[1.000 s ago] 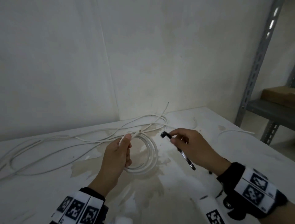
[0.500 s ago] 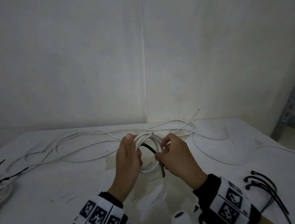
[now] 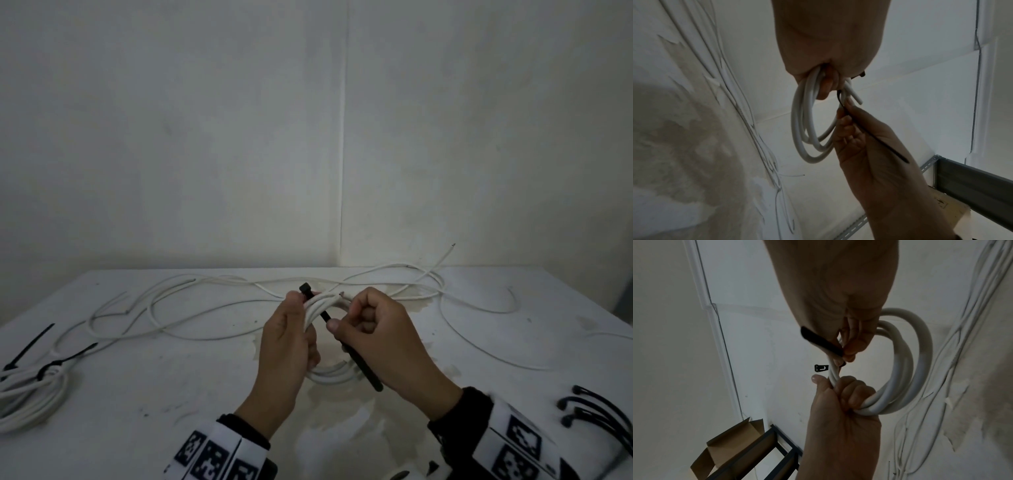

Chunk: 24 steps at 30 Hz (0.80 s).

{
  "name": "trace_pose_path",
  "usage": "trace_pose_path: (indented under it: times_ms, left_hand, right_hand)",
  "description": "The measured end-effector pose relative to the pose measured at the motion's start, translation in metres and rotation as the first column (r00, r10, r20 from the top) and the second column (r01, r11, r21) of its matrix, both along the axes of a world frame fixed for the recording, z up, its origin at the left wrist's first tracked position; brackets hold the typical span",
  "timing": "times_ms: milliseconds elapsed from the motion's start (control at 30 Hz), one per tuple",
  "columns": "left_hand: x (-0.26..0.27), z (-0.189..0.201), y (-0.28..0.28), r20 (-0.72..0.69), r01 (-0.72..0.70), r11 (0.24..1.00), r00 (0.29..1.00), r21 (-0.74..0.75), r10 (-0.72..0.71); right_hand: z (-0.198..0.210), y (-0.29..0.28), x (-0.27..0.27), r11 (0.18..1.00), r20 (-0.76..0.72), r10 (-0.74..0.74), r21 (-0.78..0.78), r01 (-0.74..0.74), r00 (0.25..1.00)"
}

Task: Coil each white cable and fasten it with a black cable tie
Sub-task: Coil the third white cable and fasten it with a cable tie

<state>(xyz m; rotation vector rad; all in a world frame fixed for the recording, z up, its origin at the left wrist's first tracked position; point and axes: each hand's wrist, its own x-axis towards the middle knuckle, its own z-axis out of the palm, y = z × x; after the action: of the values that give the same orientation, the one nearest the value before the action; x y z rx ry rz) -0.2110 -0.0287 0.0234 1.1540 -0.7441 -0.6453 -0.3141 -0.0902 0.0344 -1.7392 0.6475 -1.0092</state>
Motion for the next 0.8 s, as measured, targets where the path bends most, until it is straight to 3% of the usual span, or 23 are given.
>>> trace_pose_path:
  times_ms: [167, 367, 500, 633, 800]
  left_hand:
    - [0.002, 0.003, 0.001, -0.017, 0.018, 1.0, 1.0, 0.011, -0.018]
    - [0.007, 0.0, -0.002, 0.034, -0.01, 1.0, 0.999, 0.017, 0.009]
    - [0.005, -0.001, -0.001, 0.014, 0.015, 1.0, 1.0, 0.0, -0.015]
    - [0.002, 0.003, -0.002, -0.067, 0.045, 0.998, 0.997, 0.035, -0.043]
    - [0.001, 0.004, -0.002, -0.061, 0.052, 0.994, 0.997, 0.092, -0.047]
  right_hand:
    - [0.001, 0.0, -0.005, 0.99, -0.002, 0.137, -0.031, -0.137, 0.991]
    - [-0.001, 0.004, -0.015, 0.906, -0.132, 0.363, -0.182, -0.383, 0.922]
    - [-0.003, 0.002, -0.015, 0.892, -0.095, 0.311, -0.315, -0.325, 0.946]
    - [-0.003, -0.002, -0.01, 0.931, -0.036, 0.265, -0.251, -0.265, 0.964]
    - [-0.002, 0.0, -0.007, 0.952, -0.048, 0.223, -0.203, -0.228, 0.974]
